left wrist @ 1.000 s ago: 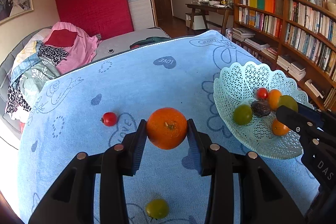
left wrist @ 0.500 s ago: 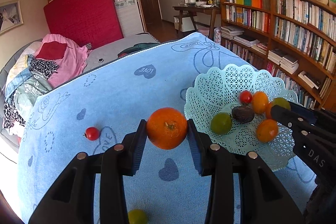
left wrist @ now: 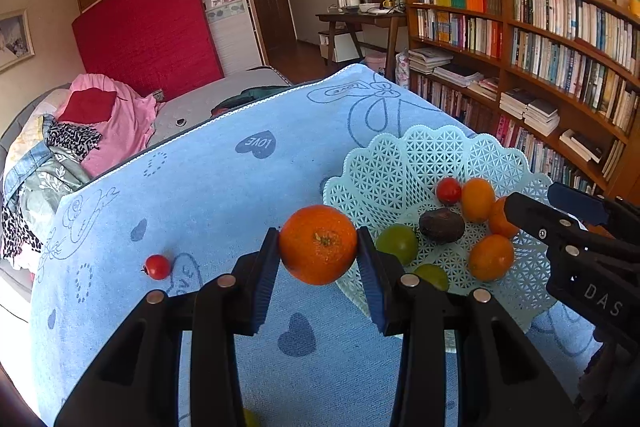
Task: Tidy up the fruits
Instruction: 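Open both tools to drop the tangerine and green tomato into the basket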
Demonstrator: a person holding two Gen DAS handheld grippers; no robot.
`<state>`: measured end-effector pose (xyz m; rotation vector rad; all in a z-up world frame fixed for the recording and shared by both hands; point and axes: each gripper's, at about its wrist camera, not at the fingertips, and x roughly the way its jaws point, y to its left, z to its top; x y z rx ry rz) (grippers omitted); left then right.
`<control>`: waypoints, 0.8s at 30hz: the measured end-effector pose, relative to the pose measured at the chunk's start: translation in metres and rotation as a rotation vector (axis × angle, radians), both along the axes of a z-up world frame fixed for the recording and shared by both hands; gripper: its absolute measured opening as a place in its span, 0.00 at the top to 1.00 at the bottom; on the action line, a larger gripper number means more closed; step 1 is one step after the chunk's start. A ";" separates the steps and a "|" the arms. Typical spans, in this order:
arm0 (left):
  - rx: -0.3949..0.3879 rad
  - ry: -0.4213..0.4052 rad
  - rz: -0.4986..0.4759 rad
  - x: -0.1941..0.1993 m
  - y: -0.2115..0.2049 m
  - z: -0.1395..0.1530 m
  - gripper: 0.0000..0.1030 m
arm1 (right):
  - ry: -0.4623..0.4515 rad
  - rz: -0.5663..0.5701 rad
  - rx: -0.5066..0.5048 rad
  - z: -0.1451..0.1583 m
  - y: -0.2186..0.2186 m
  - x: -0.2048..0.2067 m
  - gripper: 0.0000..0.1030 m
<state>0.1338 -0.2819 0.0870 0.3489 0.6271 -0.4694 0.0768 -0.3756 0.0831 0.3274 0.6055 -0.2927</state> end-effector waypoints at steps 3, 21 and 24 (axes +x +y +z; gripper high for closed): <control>-0.001 -0.002 -0.012 -0.001 -0.005 0.001 0.62 | -0.004 -0.011 0.005 0.000 -0.004 -0.001 0.36; -0.011 0.023 -0.106 0.001 -0.035 -0.004 0.59 | -0.010 -0.084 0.030 0.001 -0.022 -0.008 0.36; -0.022 -0.016 -0.102 -0.003 -0.034 -0.002 0.28 | -0.012 -0.094 0.034 0.000 -0.024 -0.009 0.29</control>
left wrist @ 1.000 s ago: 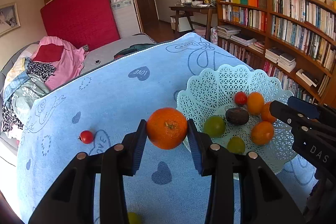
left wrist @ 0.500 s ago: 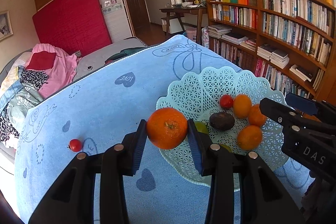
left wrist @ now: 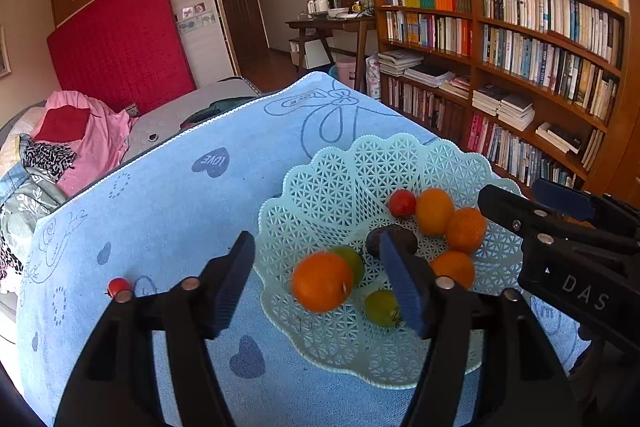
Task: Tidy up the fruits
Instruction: 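Open both tools to drop the tangerine and green tomato into the basket, then move both open tools back toward the red and green tomatoes on the towel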
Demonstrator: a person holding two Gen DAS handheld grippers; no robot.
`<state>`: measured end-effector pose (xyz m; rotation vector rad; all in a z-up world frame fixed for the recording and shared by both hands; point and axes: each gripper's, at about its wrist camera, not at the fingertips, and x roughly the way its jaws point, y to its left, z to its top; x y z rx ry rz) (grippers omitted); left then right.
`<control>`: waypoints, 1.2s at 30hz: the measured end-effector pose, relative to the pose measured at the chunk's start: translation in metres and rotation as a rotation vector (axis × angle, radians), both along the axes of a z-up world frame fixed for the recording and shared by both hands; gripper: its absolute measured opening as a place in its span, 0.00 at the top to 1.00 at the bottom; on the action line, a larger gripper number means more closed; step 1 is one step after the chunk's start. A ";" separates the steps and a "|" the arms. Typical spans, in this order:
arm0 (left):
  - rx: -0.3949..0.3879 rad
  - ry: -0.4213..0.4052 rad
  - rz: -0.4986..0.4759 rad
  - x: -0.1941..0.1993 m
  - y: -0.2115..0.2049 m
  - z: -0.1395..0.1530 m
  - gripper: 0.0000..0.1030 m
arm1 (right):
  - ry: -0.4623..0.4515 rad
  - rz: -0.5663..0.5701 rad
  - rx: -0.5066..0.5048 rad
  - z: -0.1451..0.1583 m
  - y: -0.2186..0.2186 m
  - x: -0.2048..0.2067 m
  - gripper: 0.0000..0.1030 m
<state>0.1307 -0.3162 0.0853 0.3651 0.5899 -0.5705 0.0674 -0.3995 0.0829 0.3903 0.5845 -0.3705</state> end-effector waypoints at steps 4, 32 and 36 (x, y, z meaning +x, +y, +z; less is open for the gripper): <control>-0.012 -0.005 0.002 -0.001 0.002 0.003 0.20 | -0.011 -0.009 -0.003 0.001 -0.002 -0.002 0.24; -0.011 0.010 0.121 0.009 0.038 0.003 0.11 | -0.009 0.039 -0.007 0.002 0.015 0.005 0.20; -0.009 0.013 0.150 0.015 0.048 0.003 0.11 | -0.007 0.061 -0.009 0.001 0.022 0.007 0.20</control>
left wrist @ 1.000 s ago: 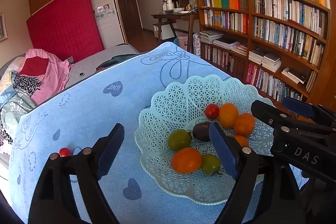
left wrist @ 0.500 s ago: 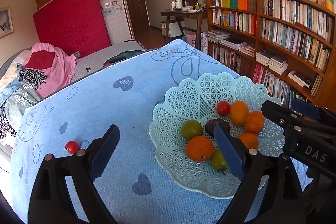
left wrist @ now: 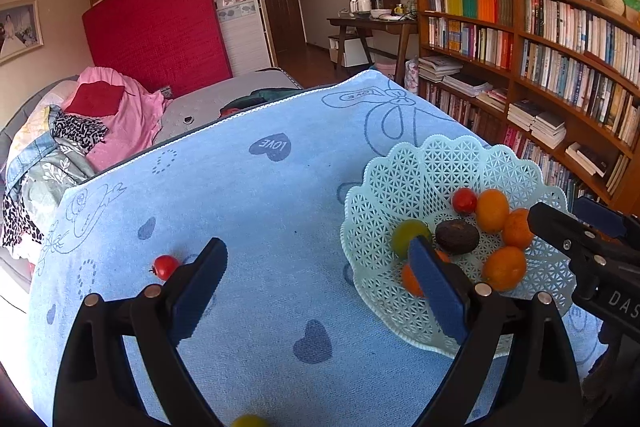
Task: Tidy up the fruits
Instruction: 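Move both open tools back toward the red and green tomatoes on the towel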
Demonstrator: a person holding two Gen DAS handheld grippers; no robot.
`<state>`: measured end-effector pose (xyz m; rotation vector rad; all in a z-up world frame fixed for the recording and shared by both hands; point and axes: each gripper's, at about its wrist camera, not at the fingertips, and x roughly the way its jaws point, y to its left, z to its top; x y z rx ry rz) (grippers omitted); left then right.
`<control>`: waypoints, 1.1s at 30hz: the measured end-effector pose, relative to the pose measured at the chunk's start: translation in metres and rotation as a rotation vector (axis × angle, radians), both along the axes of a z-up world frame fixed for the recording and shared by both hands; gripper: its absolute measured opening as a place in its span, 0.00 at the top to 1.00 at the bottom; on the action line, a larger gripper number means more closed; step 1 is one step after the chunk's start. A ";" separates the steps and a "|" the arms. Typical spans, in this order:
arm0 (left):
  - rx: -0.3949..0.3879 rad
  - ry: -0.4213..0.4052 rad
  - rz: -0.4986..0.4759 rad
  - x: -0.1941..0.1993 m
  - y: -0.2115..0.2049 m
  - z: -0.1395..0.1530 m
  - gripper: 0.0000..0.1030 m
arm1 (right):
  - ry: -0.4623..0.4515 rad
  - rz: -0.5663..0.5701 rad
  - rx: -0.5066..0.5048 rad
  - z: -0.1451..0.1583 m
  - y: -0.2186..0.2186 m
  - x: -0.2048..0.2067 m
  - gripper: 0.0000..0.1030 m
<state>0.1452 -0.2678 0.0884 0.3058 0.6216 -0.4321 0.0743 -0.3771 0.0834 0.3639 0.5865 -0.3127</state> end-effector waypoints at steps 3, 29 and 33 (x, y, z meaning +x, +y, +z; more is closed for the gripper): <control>-0.001 0.002 0.024 0.005 0.010 0.000 0.11 | 0.001 0.022 -0.001 -0.001 0.006 0.001 0.20; -0.006 0.045 0.262 0.058 0.120 -0.006 0.11 | -0.020 0.277 -0.005 -0.004 0.089 0.008 0.20; -0.007 0.050 0.284 0.063 0.131 -0.008 0.11 | -0.023 0.320 -0.002 -0.003 0.105 0.009 0.20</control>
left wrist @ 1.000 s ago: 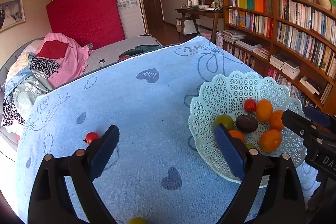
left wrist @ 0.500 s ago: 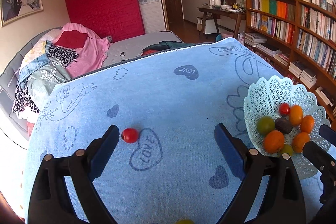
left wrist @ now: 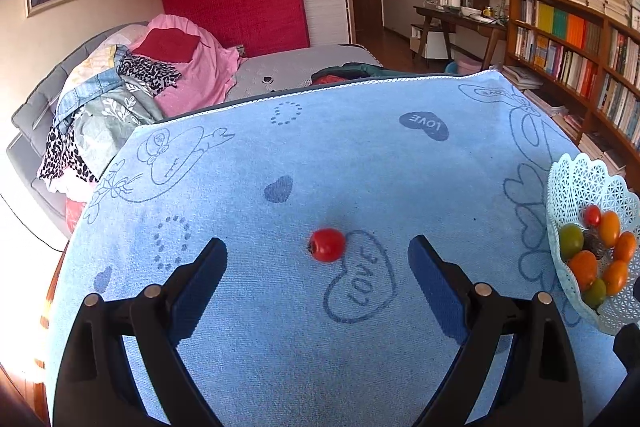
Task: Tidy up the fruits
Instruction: 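Move both open tools back toward the red and green tomatoes on the towel, then grasp the red tomato with the left tool while the right tool grasps the green tomato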
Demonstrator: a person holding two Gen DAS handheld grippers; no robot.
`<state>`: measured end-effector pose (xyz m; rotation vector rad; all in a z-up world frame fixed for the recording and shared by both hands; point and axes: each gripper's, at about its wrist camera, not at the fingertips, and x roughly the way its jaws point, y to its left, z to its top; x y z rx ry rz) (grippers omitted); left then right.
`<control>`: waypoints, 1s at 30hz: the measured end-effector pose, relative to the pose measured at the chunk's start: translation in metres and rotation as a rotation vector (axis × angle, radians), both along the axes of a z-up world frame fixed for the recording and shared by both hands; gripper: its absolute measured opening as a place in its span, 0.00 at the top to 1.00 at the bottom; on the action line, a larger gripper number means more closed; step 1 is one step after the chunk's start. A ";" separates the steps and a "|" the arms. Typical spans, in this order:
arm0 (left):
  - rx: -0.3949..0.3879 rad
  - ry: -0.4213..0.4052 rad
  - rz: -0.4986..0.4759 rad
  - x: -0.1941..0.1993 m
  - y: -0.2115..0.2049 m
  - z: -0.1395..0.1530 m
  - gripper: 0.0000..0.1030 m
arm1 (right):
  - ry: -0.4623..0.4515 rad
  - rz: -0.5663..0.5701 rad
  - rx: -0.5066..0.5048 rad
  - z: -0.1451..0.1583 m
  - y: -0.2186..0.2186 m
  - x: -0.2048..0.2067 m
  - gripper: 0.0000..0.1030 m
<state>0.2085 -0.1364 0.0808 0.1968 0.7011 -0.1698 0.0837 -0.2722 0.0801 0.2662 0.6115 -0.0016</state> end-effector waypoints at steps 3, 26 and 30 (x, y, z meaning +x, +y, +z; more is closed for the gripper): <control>0.004 0.003 0.005 0.002 0.005 -0.003 0.11 | 0.012 0.039 -0.003 -0.002 0.015 0.002 0.20; -0.019 0.060 0.041 0.017 0.032 -0.032 0.11 | 0.172 0.286 -0.033 -0.053 0.102 0.035 0.35; -0.025 0.065 0.040 0.019 0.032 -0.034 0.11 | 0.192 0.306 -0.045 -0.059 0.108 0.041 0.48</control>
